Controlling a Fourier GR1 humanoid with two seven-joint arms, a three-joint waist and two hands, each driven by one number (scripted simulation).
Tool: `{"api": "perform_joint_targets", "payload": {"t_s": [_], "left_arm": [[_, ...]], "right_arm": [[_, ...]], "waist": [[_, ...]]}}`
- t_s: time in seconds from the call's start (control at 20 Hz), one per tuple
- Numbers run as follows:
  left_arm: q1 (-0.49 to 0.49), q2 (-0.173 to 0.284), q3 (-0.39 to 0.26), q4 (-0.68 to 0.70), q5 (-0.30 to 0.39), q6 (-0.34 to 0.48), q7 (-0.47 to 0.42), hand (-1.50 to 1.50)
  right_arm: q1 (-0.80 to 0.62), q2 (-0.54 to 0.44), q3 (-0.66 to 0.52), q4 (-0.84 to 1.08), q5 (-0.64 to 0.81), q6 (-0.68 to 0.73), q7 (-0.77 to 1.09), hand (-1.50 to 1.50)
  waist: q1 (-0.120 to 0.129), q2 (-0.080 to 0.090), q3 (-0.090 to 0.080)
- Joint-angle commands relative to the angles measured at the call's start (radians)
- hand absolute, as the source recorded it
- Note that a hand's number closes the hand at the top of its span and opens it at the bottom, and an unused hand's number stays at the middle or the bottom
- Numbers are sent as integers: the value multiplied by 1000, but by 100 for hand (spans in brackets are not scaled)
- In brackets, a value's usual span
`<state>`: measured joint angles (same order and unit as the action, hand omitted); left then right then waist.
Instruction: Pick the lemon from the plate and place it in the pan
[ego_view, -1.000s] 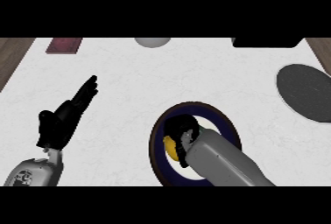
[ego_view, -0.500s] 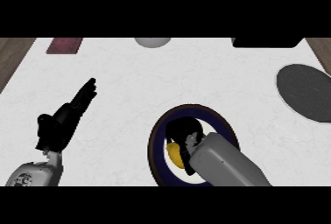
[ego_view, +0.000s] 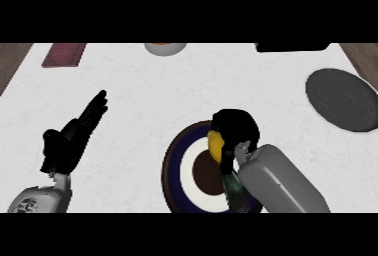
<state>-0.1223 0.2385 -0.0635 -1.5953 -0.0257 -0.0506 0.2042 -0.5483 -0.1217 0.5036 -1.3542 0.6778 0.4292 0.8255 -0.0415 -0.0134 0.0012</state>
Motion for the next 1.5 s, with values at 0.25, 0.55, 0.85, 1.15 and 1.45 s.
{"api": "perform_joint_targets", "payload": {"t_s": [0.25, 0.55, 0.85, 1.15, 1.45], "left_arm": [[7, 11, 16, -15, 6, -8, 0, 0], [42, 33, 23, -71, 28, -56, 8, 0], [-1, -12, 5, -57, -4, -27, 38, 0], [31, -24, -5, -31, -30, -28, -1, 0], [-2, -38, 1, -79, -24, -32, 43, 0]], "right_arm": [[41, -116, -12, -351, 353, -334, 187, 150], [152, -143, -49, -507, 482, -405, 213, 150], [309, -190, -200, -550, 459, -548, 106, 150], [310, -241, -443, -432, 227, -703, -124, 150], [211, -271, -555, -49, 210, -828, -332, 150]], "waist": [[-6, -7, -2], [37, 9, -1], [37, 12, -1], [41, 15, 0], [54, 17, 0]]}}
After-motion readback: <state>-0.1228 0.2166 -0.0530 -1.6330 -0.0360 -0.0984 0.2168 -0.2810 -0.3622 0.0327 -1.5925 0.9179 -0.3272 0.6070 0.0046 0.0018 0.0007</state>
